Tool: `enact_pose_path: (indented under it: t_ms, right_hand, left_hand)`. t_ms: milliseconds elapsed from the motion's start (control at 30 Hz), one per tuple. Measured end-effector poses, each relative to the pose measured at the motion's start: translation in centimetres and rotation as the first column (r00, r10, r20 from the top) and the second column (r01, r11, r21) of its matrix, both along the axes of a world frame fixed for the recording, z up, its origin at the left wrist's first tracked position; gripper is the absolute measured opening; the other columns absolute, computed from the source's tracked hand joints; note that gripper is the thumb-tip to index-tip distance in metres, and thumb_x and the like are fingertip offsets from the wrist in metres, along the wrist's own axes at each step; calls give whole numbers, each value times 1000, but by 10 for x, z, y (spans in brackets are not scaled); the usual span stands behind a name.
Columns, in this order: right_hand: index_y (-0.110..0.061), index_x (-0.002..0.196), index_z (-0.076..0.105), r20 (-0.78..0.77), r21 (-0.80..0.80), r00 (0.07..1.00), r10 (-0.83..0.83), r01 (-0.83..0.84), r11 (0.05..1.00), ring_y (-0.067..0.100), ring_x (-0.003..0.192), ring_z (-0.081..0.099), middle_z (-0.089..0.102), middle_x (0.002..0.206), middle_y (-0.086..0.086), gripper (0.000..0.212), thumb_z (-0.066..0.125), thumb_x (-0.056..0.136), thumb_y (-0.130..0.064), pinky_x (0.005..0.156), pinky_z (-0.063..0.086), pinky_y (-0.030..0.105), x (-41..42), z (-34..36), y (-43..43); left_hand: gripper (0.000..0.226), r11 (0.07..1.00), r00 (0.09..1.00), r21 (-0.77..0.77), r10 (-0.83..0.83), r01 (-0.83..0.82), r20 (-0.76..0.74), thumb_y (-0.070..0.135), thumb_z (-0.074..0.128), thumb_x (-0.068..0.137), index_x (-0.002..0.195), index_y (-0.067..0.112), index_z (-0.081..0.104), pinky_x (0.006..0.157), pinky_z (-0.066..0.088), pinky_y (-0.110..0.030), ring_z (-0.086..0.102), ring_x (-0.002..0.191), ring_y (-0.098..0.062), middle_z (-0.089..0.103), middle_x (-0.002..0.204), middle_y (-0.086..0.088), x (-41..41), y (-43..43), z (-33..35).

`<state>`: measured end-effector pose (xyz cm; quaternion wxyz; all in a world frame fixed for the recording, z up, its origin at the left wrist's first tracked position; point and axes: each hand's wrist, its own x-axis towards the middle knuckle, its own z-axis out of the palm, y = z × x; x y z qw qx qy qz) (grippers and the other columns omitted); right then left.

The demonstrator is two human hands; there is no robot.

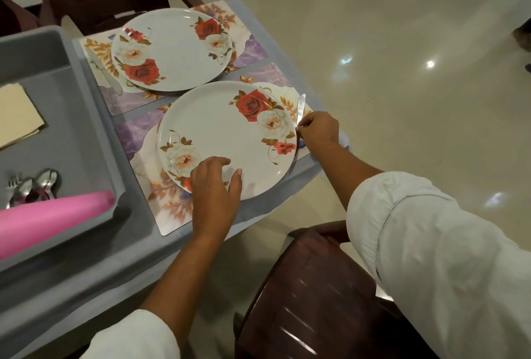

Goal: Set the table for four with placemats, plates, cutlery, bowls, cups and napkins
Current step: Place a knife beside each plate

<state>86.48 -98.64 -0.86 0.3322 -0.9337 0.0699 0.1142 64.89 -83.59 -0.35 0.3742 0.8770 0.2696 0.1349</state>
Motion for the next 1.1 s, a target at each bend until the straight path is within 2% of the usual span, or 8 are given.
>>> enact_pose_path:
  t_ms: [133, 300, 400, 500, 600, 700, 900, 1100]
  right_hand:
    - [-12, 115, 74, 35, -62, 999, 21, -19, 998, 6, 57, 54, 72, 101, 4, 19, 66, 98, -13, 43, 33, 6, -9, 12, 1]
    - [-12, 114, 76, 247, -150, 952, 180, -146, 978, 20, 93, 67, 72, 109, 7, 24, 61, 100, -26, 79, 47, 23, -46, 33, 5]
    - [-14, 115, 74, 277, -171, 881, 384, -348, 922, 21, 101, 64, 68, 115, 6, 28, 58, 101, -33, 81, 43, 25, -89, 49, 12]
    - [-16, 120, 69, 235, -160, 797, 556, -533, 831, 21, 107, 61, 64, 119, 6, 34, 57, 101, -41, 83, 44, 28, -135, 65, 16]
    - [-17, 131, 62, 155, -174, 730, 665, -642, 746, 24, 123, 54, 59, 132, 8, 43, 55, 101, -46, 96, 45, 34, -180, 83, 12]
    - [-19, 140, 55, 121, -207, 683, 720, -692, 692, 24, 125, 54, 56, 139, 7, 49, 53, 101, -48, 100, 47, 36, -224, 100, 1]
    - [-21, 145, 48, 151, -288, 645, 749, -696, 657, 26, 127, 55, 56, 143, 6, 54, 50, 100, -51, 102, 50, 41, -299, 122, -32]
    - [-24, 149, 42, 177, -362, 649, 740, -656, 662, 28, 135, 49, 48, 151, 6, 61, 47, 99, -58, 108, 45, 43, -339, 142, -51]
  left_hand:
    - [33, 1000, 1000, 9, 2, -2, -6, 34, 65, 96, 124, 17, 61, 99, 50, -35, 52, 119, -22, 58, 132, -5, -6, 4, 0]
    - [32, 1000, 1000, 18, -10, 10, -1, 31, 64, 97, 124, 15, 59, 91, 39, -23, 46, 113, -12, 57, 130, -5, -23, 4, 8]
    - [34, 998, 999, 47, -28, 29, -23, 31, 64, 98, 126, 15, 58, 96, 38, -24, 49, 123, -20, 56, 133, -5, -40, 1, 15]
    - [35, 995, 998, 78, -65, 66, -24, 28, 67, 96, 127, 15, 57, 95, 36, -23, 51, 122, -21, 57, 132, -5, -61, -6, 25]
    - [38, 985, 992, 135, -101, 110, -70, 32, 66, 96, 129, 16, 56, 99, 42, -31, 52, 122, -24, 58, 132, -6, -89, -14, 37]
    - [45, 971, 984, 192, -121, 145, -132, 39, 64, 96, 135, 18, 54, 106, 43, -38, 51, 127, -24, 56, 139, -5, -123, -22, 53]
    - [61, 934, 956, 279, -152, 221, -251, 45, 62, 96, 148, 18, 43, 115, 35, -39, 40, 141, -24, 43, 154, -5, -187, -47, 90]
    - [69, 901, 956, 359, -161, 244, -245, 48, 64, 94, 153, 23, 37, 118, 31, -39, 36, 145, -23, 37, 159, -2, -213, -63, 123]
